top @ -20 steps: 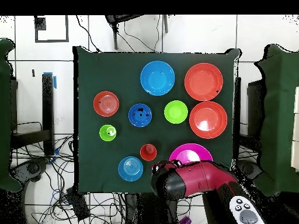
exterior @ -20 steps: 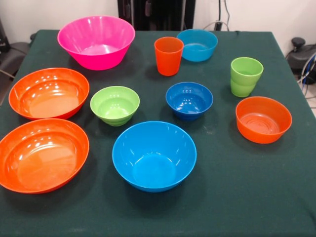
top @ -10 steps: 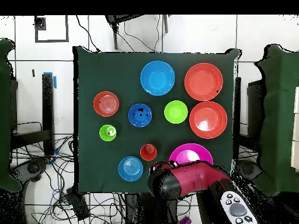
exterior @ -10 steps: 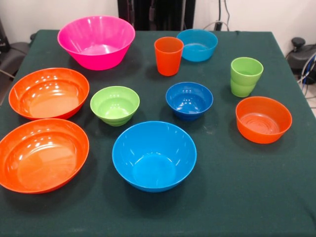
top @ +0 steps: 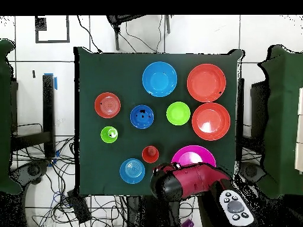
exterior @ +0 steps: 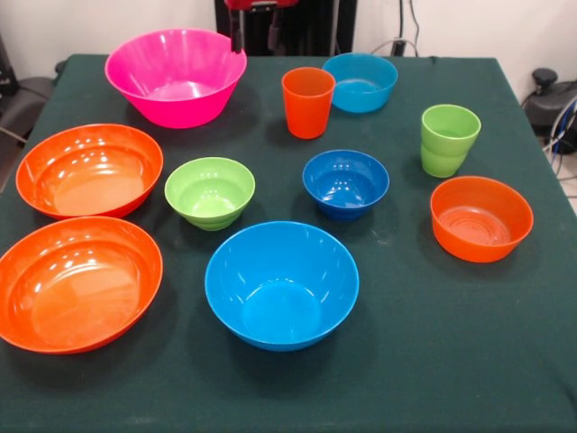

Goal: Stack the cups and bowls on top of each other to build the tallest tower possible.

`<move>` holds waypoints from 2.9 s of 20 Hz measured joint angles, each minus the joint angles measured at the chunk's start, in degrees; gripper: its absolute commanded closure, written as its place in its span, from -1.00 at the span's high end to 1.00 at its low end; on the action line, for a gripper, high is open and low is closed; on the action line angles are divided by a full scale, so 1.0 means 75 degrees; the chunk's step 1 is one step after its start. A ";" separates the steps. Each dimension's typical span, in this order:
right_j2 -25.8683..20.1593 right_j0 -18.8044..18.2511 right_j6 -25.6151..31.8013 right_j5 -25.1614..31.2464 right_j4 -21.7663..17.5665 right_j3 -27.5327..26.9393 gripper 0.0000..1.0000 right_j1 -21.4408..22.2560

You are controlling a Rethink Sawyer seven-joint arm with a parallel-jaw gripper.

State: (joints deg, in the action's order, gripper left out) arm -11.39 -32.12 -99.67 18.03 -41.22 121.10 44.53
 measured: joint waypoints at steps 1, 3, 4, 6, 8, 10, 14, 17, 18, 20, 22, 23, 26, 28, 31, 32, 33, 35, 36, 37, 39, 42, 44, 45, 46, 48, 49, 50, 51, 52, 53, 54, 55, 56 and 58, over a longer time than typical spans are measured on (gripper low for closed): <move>0.0046 0.0028 0.0000 -0.0005 0.0000 -0.0013 1.00 -0.0011; 0.0137 0.0083 0.0000 -0.0016 0.0000 -0.0039 1.00 -0.0033; 0.0187 0.0113 0.0000 -0.0016 0.0001 -0.0050 1.00 -0.0035; 0.0285 0.0173 0.0000 -0.0018 0.0002 -0.0074 1.00 -0.0040; 0.0352 0.0196 0.0000 -0.0018 0.0001 -0.0089 1.00 -0.0040; 0.0434 0.0215 0.0000 -0.0018 0.0000 -0.0108 1.00 -0.0040; 0.0588 0.0252 0.0000 -0.0020 0.0002 -0.0156 1.00 -0.0040; 0.0694 0.0300 0.0000 -0.0056 0.0002 -0.0199 1.00 -0.0060; 0.0745 0.0328 0.0000 -0.0083 0.0002 -0.0221 1.00 -0.0077; 0.0827 0.0374 0.0000 -0.0137 0.0002 -0.0259 1.00 -0.0115; 0.0929 0.0422 0.0000 -0.0268 0.0002 -0.0307 1.00 -0.0231; 0.0980 0.0446 0.0000 -0.0334 0.0002 -0.0332 1.00 -0.0288; 0.1029 0.0441 0.0000 -0.0552 0.0002 -0.0367 1.00 -0.0456; 0.1036 0.0434 0.0000 -0.0690 0.0002 -0.0375 1.00 -0.0560; 0.1034 0.0411 0.0000 -0.0842 0.0003 -0.0376 1.00 -0.0701; 0.1032 0.0396 0.0000 -0.0847 0.0003 -0.0376 1.00 -0.0726; 0.1030 0.0382 0.0000 -0.0853 0.0003 -0.0376 1.00 -0.0751; 0.0995 0.0254 0.0000 -0.0853 0.0003 -0.0377 1.00 -0.0869; 0.0975 0.0202 0.0000 -0.0853 0.0003 -0.0378 1.00 -0.0910; 0.0961 0.0167 0.0000 -0.0853 0.0003 -0.0377 1.00 -0.0937; 0.0926 0.0071 0.0000 -0.0853 0.0003 -0.0379 1.00 -0.1024; 0.0902 -0.0010 0.0000 -0.0853 0.0004 -0.0381 1.00 -0.1134; 0.0896 -0.0010 0.0000 -0.0854 0.0005 -0.0382 1.00 -0.1238; 0.0897 -0.0010 0.0000 -0.0854 0.0005 -0.0383 1.00 -0.1256; 0.0897 -0.0011 0.0000 -0.0853 0.0005 -0.0383 1.00 -0.1274; 0.0897 -0.0012 0.0000 -0.0854 0.0005 -0.0387 1.00 -0.1352; 0.0897 -0.0012 0.0000 -0.0854 0.0005 -0.0389 1.00 -0.1369; 0.0897 -0.0012 0.0000 -0.0854 0.0005 -0.0391 1.00 -0.1386; 0.0897 -0.0012 0.0000 -0.0859 0.0005 -0.0396 1.00 -0.1408; 0.0898 -0.0011 0.0000 -0.0908 0.0005 -0.0412 1.00 -0.1480; 0.0898 -0.0012 0.0000 -0.0932 0.0005 -0.0420 1.00 -0.1506; 0.0898 -0.0011 0.0000 -0.0959 0.0005 -0.0429 1.00 -0.1533; 0.0902 -0.0006 0.0000 -0.1001 0.0005 -0.0441 1.00 -0.1570; 0.0914 0.0009 0.0000 -0.1074 0.0005 -0.0464 1.00 -0.1624; 0.0988 0.0096 0.0000 -0.1262 0.0005 -0.0521 1.00 -0.1735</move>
State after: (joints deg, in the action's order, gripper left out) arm -3.98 -31.40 -99.67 8.57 -41.19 117.19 31.52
